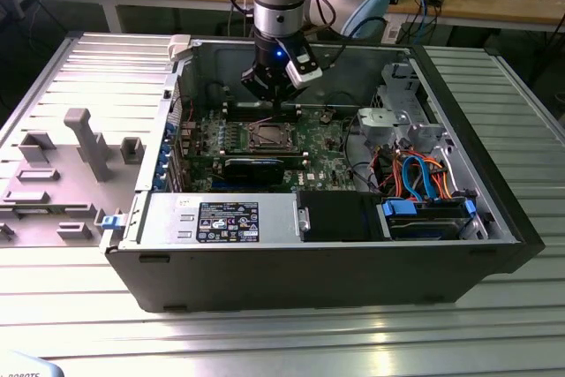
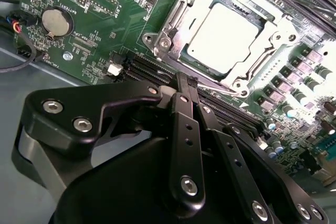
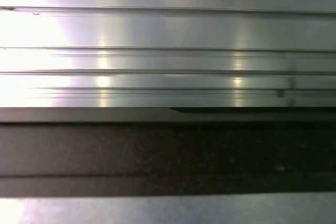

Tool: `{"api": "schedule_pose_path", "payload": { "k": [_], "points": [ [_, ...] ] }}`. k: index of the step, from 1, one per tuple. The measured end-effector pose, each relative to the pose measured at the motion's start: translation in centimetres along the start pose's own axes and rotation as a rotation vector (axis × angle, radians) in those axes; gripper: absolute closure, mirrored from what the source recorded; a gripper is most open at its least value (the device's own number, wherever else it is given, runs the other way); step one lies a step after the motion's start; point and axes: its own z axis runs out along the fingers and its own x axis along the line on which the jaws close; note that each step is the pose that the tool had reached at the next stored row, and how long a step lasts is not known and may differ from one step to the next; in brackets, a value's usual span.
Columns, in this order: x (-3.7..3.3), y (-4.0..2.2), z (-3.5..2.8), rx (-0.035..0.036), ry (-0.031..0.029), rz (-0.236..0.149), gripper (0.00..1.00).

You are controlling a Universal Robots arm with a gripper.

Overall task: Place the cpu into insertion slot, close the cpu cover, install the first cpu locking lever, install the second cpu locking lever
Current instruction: 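Install the first cpu locking lever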

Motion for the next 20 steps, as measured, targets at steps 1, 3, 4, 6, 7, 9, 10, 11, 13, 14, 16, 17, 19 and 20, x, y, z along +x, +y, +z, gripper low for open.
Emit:
{"api": "schedule_pose_path", "payload": {
  "k": [1, 3, 4, 6, 7, 9, 10, 11, 13, 14, 16, 17, 19, 20],
  "points": [
    [0.0, 0.0, 0.28, 0.0, -0.0002, 0.007, 0.89],
    [-0.06, 0.0, 0.4, -0.0002, -0.0002, 0.007, 0.89],
    [-0.09, 0.0, 0.47, -0.0003, -0.0003, 0.007, 0.89],
    [-0.15, 0.0, 0.62, -0.0005, -0.0001, 0.007, 0.89],
    [-0.19, 0.0, 0.71, -0.0007, -0.0002, 0.007, 0.89],
    [-0.24, -0.01, 0.89, -0.001, -0.0002, 0.007, 0.89],
    [-0.26, -0.01, 0.95, -0.0013, -0.0002, 0.007, 0.89],
    [-0.3, -0.01, 1.05, -0.0018, -0.0002, 0.007, 0.89],
    [-0.38, -0.01, 1.31, -0.0032, -0.0001, 0.007, 0.89],
    [-0.4, -0.01, 1.39, -0.0037, -0.0002, 0.007, 0.89],
    [-0.41, -0.02, 1.55, -0.0061, 0.0, 0.007, 0.89],
    [-0.41, -0.02, 1.6, -0.0077, 0.0001, 0.008, 0.89],
    [-0.41, -0.02, 1.64, -0.0091, -0.0001, 0.007, 0.89],
    [-0.42, -0.01, 1.62, -0.0092, -0.0002, 0.008, 0.89]
  ]
}}
